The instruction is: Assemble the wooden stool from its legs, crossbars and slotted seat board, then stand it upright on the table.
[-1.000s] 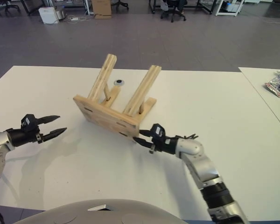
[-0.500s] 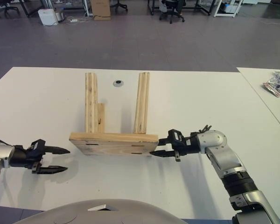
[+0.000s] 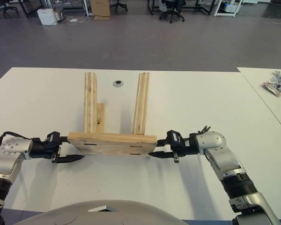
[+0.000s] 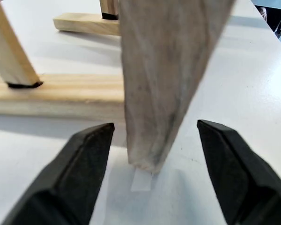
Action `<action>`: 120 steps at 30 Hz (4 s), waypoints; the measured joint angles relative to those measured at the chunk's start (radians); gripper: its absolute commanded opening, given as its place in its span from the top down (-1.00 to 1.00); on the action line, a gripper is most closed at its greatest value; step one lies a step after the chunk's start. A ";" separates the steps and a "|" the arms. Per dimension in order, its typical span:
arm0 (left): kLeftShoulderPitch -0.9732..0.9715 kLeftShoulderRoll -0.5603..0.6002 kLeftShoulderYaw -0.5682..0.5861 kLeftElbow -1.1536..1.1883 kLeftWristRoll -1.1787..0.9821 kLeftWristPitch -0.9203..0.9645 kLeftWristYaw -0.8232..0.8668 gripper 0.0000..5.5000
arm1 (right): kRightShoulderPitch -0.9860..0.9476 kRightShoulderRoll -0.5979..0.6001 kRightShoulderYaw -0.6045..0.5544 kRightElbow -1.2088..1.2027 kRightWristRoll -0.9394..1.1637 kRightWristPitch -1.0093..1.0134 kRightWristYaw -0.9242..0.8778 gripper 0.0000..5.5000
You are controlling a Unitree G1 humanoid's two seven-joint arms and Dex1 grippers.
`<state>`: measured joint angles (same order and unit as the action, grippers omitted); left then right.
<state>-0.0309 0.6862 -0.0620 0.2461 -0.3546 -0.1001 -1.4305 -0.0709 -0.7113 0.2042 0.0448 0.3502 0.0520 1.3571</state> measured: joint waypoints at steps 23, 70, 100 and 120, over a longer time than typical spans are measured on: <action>-0.327 -0.050 0.175 -0.168 -0.430 0.922 0.248 0.40 | -0.278 0.115 -0.410 -0.068 0.583 0.665 -0.396 0.47; -0.601 -0.017 -0.153 0.861 0.402 -0.327 0.632 1.00 | 0.118 0.095 0.071 -0.516 0.084 0.399 -0.791 1.00; 0.092 -0.074 -0.053 -0.240 0.090 -0.147 0.374 1.00 | 0.228 0.136 -0.158 -0.238 -0.016 0.329 -0.691 1.00; -0.115 -0.120 -0.066 0.081 0.228 -0.274 0.416 1.00 | 0.334 0.180 -0.177 -0.303 -0.040 0.369 -0.736 1.00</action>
<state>-0.1457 0.5664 -0.1276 0.3276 -0.1269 -0.3745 -1.0148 0.2635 -0.5309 0.0272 -0.2581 0.3097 0.4205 0.6213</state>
